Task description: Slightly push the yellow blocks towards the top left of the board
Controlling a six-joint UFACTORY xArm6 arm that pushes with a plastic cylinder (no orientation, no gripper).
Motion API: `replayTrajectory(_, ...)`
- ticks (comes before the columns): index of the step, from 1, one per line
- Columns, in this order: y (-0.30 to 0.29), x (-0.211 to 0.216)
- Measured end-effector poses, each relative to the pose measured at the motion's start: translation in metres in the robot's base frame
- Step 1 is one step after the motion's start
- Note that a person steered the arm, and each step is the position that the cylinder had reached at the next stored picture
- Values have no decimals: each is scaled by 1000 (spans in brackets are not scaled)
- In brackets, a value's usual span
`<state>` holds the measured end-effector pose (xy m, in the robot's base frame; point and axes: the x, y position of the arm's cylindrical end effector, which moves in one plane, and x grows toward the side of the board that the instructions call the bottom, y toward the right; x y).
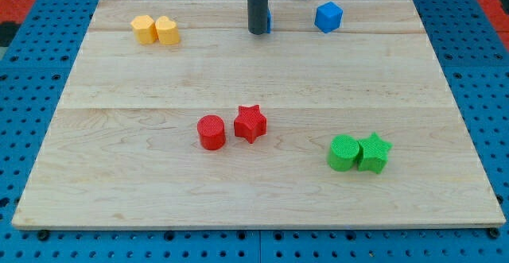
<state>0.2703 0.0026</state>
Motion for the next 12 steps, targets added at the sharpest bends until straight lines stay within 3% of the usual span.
replayTrajectory(5, -44, 8)
replayTrajectory(12, -224, 37)
